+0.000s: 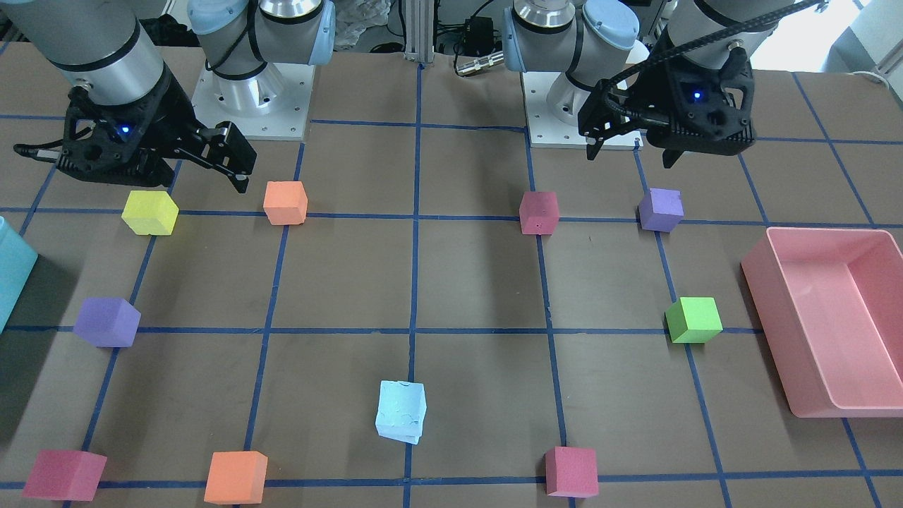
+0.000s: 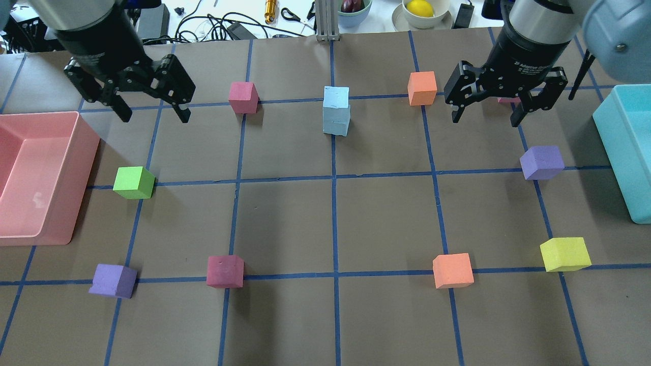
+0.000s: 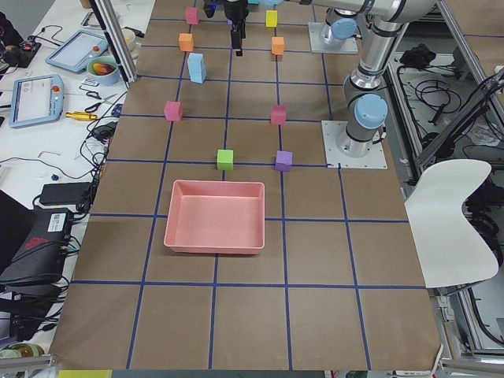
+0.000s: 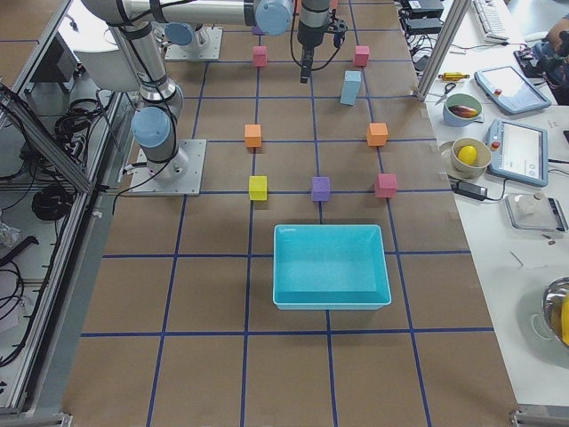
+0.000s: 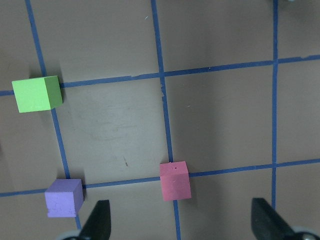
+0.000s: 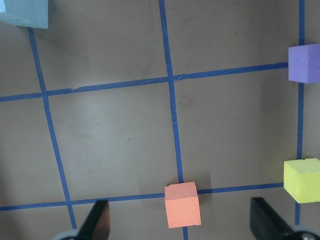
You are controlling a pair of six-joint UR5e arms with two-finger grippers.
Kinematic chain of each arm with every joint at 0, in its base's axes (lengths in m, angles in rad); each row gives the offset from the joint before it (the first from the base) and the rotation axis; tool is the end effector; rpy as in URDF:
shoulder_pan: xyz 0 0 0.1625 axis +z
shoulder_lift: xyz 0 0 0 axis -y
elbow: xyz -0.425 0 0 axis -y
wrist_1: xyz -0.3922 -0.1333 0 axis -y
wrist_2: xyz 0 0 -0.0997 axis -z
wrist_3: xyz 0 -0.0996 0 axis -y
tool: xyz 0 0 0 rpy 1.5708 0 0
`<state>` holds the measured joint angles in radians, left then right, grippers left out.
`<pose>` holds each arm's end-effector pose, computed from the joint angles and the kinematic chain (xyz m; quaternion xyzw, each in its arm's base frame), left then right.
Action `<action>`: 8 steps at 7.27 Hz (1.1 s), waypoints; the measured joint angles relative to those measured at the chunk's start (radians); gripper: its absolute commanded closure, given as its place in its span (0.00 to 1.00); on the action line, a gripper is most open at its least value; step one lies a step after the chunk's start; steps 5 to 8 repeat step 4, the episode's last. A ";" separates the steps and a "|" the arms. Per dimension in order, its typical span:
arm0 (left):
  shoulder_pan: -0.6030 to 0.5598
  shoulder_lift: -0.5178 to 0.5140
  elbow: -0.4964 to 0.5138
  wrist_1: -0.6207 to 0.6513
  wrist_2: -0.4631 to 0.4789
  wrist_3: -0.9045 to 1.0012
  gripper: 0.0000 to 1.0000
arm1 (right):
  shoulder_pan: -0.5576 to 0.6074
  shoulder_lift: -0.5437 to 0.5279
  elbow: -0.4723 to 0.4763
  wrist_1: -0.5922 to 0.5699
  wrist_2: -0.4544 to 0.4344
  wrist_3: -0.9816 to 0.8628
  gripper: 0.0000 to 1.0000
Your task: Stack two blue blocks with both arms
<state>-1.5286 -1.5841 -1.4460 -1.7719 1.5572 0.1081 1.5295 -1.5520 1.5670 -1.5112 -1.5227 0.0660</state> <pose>-0.1140 -0.4911 0.5230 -0.0326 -0.9984 -0.0442 0.0101 0.1177 -0.4974 0.4749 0.0545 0.9975 0.0376 0.0236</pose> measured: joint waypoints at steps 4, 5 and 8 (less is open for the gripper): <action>0.001 0.023 -0.068 0.155 0.004 -0.049 0.00 | 0.000 -0.021 0.039 -0.004 -0.003 0.006 0.00; 0.001 0.023 -0.068 0.155 0.004 -0.049 0.00 | 0.000 -0.021 0.039 -0.004 -0.003 0.006 0.00; 0.001 0.023 -0.068 0.155 0.004 -0.049 0.00 | 0.000 -0.021 0.039 -0.004 -0.003 0.006 0.00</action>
